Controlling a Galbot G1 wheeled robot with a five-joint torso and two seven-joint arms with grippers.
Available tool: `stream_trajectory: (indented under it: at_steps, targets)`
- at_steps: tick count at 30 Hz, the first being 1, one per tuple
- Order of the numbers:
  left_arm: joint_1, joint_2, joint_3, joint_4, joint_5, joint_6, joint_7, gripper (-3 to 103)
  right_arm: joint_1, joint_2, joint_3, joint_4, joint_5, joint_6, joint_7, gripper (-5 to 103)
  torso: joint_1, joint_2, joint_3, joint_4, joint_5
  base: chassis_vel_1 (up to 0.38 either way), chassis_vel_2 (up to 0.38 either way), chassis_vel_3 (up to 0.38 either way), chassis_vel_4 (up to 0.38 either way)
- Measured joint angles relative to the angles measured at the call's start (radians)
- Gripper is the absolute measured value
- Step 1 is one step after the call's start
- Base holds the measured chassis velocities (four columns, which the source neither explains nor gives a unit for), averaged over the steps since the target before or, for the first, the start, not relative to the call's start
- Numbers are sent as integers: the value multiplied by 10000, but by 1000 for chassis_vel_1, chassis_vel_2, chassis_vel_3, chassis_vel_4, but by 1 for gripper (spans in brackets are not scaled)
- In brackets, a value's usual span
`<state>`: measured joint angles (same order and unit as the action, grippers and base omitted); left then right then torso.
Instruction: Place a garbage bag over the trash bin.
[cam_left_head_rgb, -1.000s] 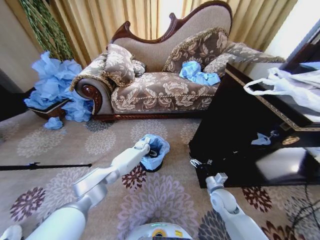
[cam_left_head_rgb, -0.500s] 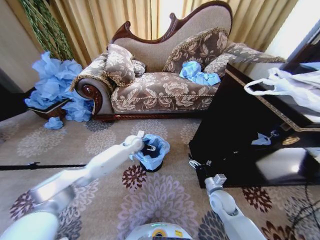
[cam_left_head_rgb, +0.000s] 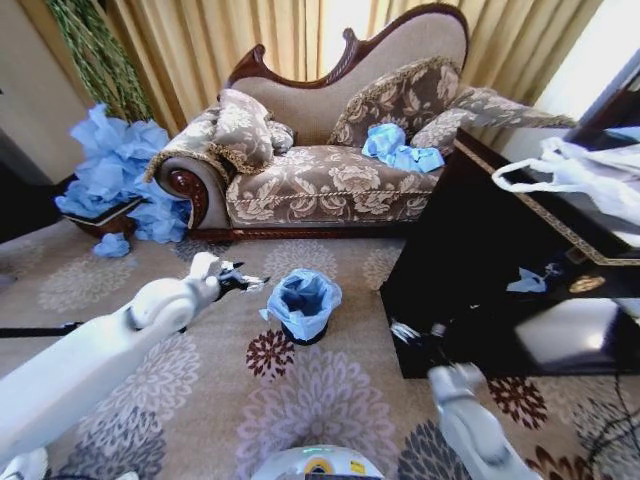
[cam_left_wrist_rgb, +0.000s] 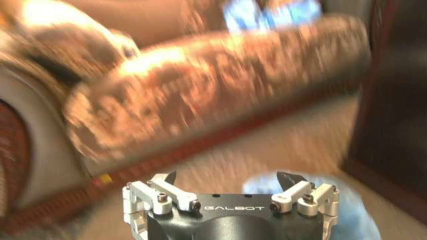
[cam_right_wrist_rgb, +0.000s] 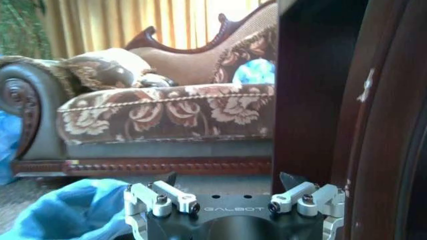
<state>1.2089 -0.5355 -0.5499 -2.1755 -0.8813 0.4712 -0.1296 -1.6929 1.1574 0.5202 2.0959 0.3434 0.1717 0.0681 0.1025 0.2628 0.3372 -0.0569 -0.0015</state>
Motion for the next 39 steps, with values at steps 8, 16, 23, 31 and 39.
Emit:
stream_trajectory:
  at_steps: [8, 16, 23, 31, 39]
  targets:
    - [5523, -5498, -4144, -1660, 2498, -3260, 758, 100, -1101, 1142, -53, 1101, -1943, 686, 484, 100, -1, 0, -1, 26, -20, 0, 0, 0, 0]
    - [7220, -8798, -2053, -2984, 4117, -4887, -128, 100, -2030, 2812, -511, 2872, -3045, 319, 1695, 100, 0, 1, 0, 15, -16, 0, 0, 0, 0]
    - [8534, -10027, -508, -3359, 5235, -5137, 395, 100, -2821, 3382, -594, 3661, -4111, 597, 952, 100, 1, -1, 1, 18, -17, 0, 0, 0, 0]
    - [8876, -9525, -540, -3328, 5182, -4906, 560, 100, -2759, 3300, -759, 3919, -4104, 200, 877, 100, 2, -1, 2, 16, -20, 0, 0, 0, 0]
    - [8836, -9490, -569, -3286, 5142, -4856, 565, 100, -2736, 3269, -758, 3920, -4058, 189, 870, 100, 2, -1, 2, 16, -20, 0, 0, 0, 0]
